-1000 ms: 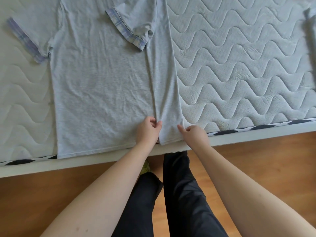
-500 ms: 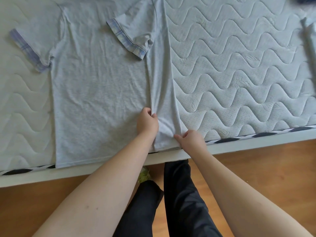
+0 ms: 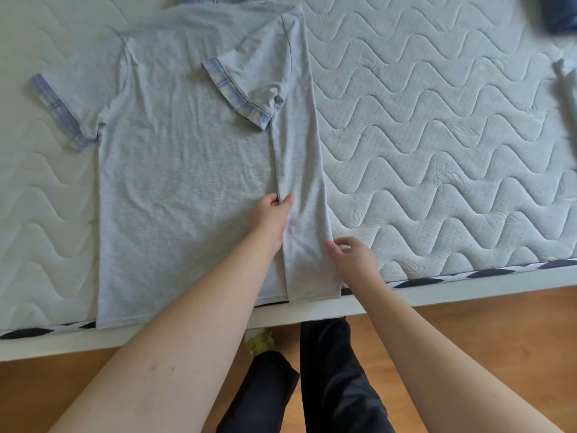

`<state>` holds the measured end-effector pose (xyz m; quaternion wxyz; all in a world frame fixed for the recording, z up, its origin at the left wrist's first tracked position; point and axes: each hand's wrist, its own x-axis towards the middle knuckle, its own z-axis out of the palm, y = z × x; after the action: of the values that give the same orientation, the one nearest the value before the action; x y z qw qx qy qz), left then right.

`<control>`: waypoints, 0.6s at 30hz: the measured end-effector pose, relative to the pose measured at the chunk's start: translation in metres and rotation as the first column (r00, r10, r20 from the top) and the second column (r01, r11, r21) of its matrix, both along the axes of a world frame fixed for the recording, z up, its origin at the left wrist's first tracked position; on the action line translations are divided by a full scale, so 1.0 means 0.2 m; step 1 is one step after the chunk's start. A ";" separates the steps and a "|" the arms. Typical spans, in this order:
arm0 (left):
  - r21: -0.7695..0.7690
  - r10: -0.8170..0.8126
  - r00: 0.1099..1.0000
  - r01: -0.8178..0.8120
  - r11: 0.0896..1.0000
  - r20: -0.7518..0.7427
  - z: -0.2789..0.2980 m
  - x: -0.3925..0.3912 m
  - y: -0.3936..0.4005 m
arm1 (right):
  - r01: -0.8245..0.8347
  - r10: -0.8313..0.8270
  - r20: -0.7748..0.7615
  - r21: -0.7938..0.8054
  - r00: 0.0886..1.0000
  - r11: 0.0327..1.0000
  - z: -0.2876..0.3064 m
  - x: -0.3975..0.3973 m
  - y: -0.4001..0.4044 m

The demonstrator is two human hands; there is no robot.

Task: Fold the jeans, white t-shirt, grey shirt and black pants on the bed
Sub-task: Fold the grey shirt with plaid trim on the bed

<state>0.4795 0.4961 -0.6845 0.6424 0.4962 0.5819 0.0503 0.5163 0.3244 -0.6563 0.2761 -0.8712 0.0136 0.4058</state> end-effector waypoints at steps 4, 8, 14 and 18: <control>0.213 -0.063 0.990 0.089 0.973 -0.126 0.01 0.06 0.07 | -0.053 0.053 -0.011 -0.018 0.999 0.998 -0.03 0.04 0.04; 0.330 -0.153 0.965 0.219 0.918 -0.213 0.00 0.01 0.06 | -0.212 0.203 -0.063 -0.223 0.977 0.951 -0.01 0.05 0.01; 0.245 -0.172 0.971 0.210 0.946 -0.168 -0.03 0.02 0.08 | -0.273 0.311 0.123 -0.252 0.942 0.928 0.04 0.15 0.04; 0.211 -0.125 0.986 0.147 0.966 -0.115 -0.05 0.10 0.16 | -0.208 0.184 0.268 0.063 0.946 0.976 0.02 0.30 0.24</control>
<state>0.4994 0.5275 -0.6939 0.5558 0.6044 0.5691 0.0448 0.5772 0.3715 -0.6524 0.2728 -0.9007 -0.1279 0.3131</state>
